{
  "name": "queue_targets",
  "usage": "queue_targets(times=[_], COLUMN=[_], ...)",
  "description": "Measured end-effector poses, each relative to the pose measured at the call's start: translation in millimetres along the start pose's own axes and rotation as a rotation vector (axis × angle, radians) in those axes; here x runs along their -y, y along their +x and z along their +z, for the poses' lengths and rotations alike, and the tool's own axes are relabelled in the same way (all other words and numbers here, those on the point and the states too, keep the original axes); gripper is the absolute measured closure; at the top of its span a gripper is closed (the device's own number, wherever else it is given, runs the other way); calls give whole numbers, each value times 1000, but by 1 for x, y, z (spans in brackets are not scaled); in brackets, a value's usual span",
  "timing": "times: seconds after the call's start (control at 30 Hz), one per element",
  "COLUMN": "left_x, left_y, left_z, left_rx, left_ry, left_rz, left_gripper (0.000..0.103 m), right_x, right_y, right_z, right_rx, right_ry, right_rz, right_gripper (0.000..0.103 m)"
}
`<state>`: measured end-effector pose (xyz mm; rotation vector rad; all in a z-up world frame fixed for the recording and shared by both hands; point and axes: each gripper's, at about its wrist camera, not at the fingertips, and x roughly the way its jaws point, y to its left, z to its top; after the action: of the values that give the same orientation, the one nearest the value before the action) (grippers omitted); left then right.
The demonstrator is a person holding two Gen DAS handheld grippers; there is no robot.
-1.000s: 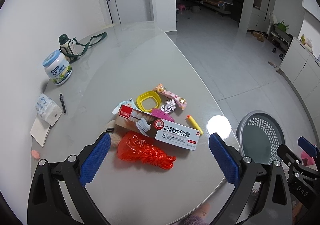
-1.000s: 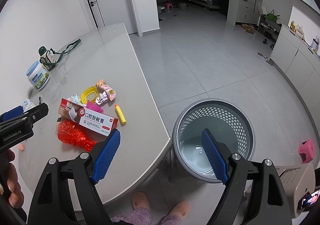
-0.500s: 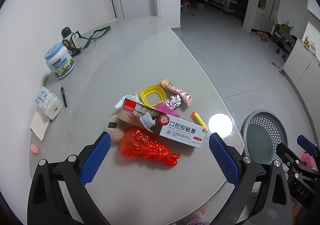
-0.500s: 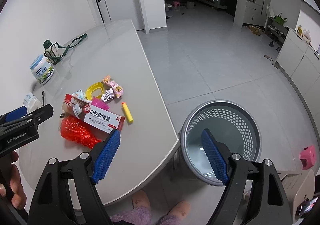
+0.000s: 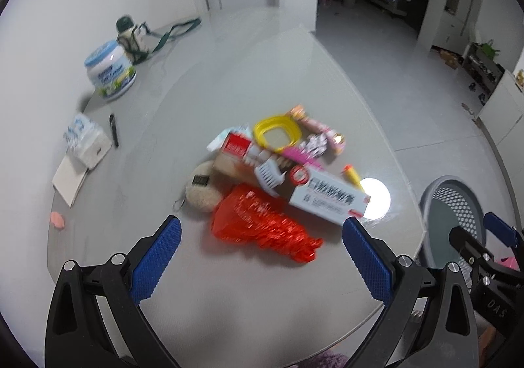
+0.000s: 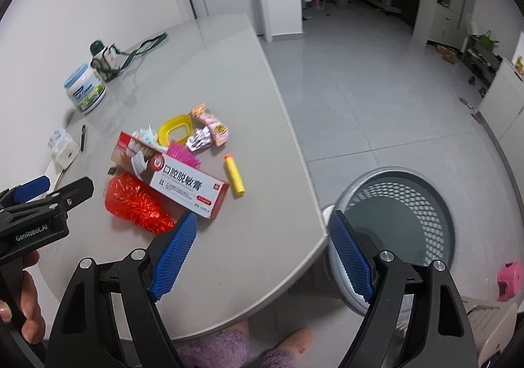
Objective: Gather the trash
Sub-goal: 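Grasp the yellow foam dart with the right tool while the left tool grasps the red plastic bag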
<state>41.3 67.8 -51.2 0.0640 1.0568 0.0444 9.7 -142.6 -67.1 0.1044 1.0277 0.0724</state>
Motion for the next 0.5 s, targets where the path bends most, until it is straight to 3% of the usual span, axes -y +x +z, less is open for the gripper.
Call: queue_targets(times=[0.2,0.5], left_x=[-30,-58], left_y=[31,52], left_z=[-18,-35], left_rx=[-60,-56], left_ry=[-68,-181], left_rz=[50,68], left_gripper=[6,6], right_x=[-14,-14], right_y=[42,85], right_z=[5,25], right_rx=[-18,-19], right_ry=[-66,-125], right_rz=[29,35], right_gripper=[24,24])
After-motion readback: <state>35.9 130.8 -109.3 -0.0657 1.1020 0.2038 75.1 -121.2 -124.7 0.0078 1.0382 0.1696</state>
